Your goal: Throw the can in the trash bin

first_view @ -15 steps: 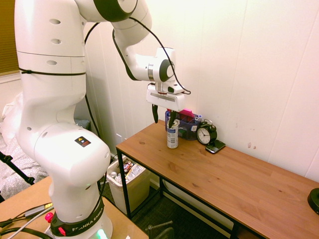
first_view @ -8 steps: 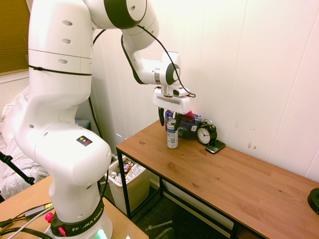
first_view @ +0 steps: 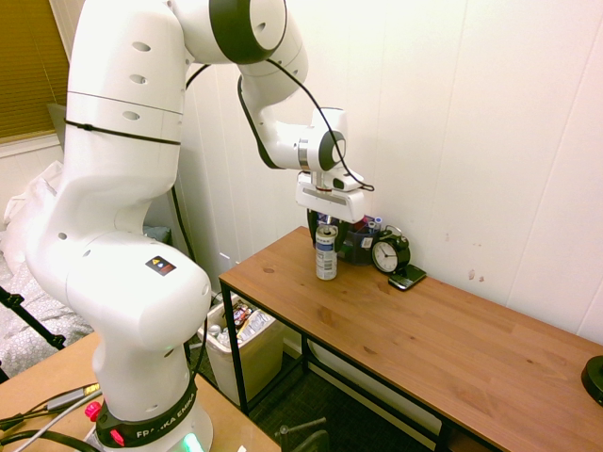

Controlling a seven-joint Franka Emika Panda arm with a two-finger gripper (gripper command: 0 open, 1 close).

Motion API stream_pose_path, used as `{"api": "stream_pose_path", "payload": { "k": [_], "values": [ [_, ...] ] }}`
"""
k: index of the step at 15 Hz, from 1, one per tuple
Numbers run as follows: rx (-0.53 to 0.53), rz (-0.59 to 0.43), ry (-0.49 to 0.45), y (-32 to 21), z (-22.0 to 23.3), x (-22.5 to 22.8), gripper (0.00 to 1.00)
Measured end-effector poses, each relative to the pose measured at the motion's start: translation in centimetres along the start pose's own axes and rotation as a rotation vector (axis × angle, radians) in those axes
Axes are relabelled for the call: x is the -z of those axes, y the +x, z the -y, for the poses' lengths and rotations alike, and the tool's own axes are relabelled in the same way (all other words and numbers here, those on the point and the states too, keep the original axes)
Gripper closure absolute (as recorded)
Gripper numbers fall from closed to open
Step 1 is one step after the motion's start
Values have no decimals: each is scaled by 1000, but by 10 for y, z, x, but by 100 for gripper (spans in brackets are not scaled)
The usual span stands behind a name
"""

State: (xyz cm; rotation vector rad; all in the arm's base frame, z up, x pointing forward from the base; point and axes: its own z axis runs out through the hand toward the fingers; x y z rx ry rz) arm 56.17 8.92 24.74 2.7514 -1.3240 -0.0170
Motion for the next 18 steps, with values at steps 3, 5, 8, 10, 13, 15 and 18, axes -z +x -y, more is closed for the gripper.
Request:
{"api": "stream_pose_path", "payload": {
  "k": [3,5,8,10,13,15,18],
  "values": [
    [11,-4,5,-3,2,2,100],
    [27,-12,15,-10,7,9,100],
    [81,-51,53,-43,24,43,100],
    [135,-92,75,-91,44,84,100],
    [234,-134,87,-180,94,148,100],
    [290,-150,68,-232,128,150,100],
    [363,-145,2,-283,176,95,100]
  ]
}}
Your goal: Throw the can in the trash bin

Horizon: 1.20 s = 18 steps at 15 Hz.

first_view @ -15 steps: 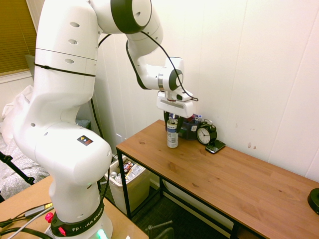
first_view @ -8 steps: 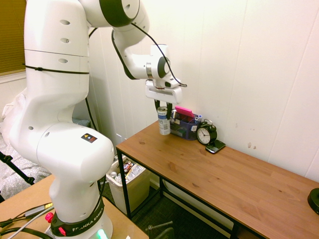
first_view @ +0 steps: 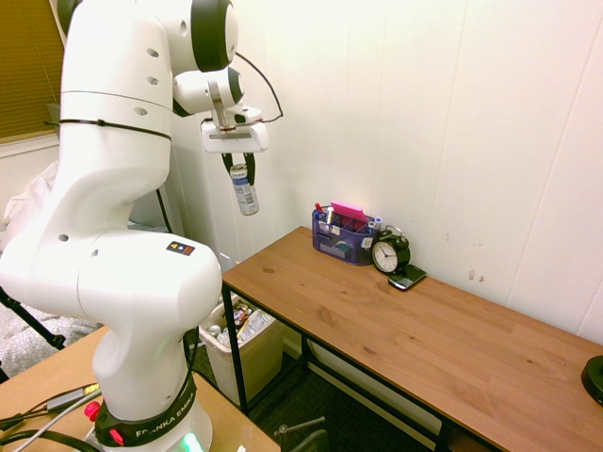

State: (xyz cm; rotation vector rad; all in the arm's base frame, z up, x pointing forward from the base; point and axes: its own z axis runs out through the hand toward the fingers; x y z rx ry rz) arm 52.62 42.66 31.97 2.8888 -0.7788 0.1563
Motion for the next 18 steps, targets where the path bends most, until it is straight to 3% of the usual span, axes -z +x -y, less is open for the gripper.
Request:
{"api": "stream_pose_path", "payload": {
  "k": [3,4,8,18],
  "values": [
    [38,36,-29,-25,46,-50,100],
    [47,55,-40,-27,56,-67,0],
    [56,129,-83,-28,84,-115,0],
    [19,108,-52,25,106,-66,0]
  ]
}}
